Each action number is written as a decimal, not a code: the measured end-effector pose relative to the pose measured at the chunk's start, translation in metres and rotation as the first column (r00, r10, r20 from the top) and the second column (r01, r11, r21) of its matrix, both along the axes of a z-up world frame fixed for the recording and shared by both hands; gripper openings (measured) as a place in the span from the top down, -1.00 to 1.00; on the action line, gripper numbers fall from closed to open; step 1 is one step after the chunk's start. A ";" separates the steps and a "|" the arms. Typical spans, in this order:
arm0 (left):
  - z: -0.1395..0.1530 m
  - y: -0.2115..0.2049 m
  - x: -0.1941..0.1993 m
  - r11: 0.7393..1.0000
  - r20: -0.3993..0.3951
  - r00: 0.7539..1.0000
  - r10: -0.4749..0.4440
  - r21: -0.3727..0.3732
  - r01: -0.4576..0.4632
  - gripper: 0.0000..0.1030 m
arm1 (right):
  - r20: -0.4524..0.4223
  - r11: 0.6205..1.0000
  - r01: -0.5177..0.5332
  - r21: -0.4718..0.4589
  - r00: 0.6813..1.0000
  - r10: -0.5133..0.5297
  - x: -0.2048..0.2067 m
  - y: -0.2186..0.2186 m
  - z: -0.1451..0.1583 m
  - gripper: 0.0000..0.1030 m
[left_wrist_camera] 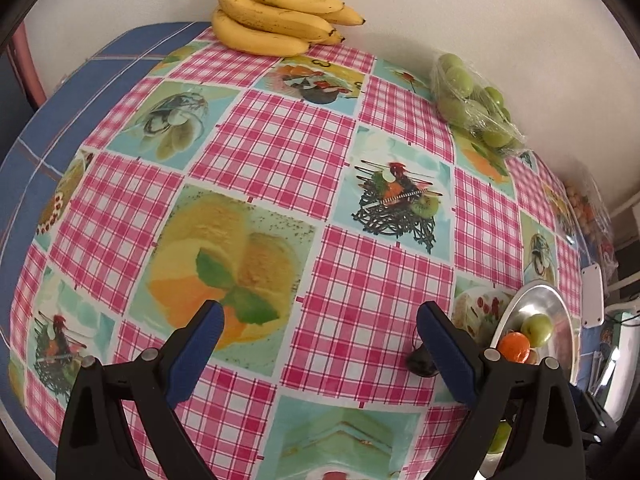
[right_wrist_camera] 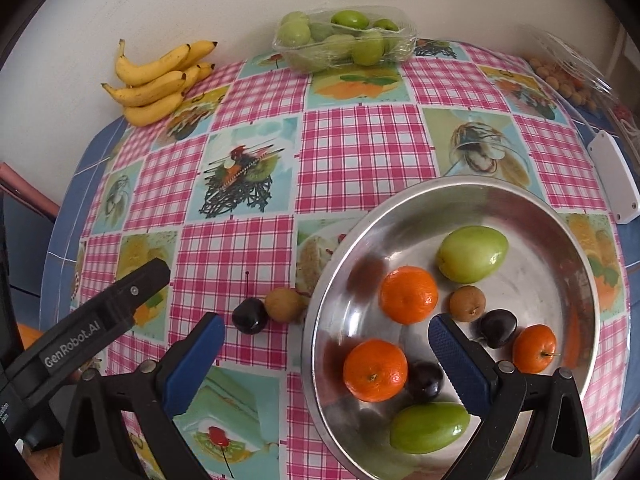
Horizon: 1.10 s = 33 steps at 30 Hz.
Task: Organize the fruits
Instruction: 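Move both grippers back toward the loose dark plum and brown kiwi, then grasp the loose dark plum with the left gripper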
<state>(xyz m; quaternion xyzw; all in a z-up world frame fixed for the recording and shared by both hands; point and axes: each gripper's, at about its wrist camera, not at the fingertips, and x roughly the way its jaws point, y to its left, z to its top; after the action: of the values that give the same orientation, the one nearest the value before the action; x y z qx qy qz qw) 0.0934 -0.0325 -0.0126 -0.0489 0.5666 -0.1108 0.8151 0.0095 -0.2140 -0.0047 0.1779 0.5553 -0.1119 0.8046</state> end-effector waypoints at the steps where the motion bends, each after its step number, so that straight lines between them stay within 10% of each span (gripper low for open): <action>1: -0.001 0.000 0.000 1.000 -0.003 1.000 0.006 -0.003 -0.006 -0.88 | -0.008 1.000 0.002 -0.007 1.000 -0.002 0.001 0.000 -0.001 -1.00; 23: -0.027 -0.040 -0.014 0.993 -0.138 0.985 -0.099 -0.080 0.089 -0.82 | -0.015 0.991 0.135 -0.015 0.991 -0.135 -0.011 -0.040 0.002 -1.00; 33: -0.030 -0.052 -0.015 0.982 -0.164 0.973 -0.161 -0.125 0.142 -0.20 | -0.003 0.988 0.156 -0.012 0.988 -0.156 -0.014 -0.044 0.004 -1.00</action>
<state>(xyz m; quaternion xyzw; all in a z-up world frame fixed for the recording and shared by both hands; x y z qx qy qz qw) 0.0788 -0.0850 -0.0429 -0.0608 0.6301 -0.1997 0.7479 -0.0042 -0.2581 -0.0012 0.2160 0.5405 -0.1780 0.7934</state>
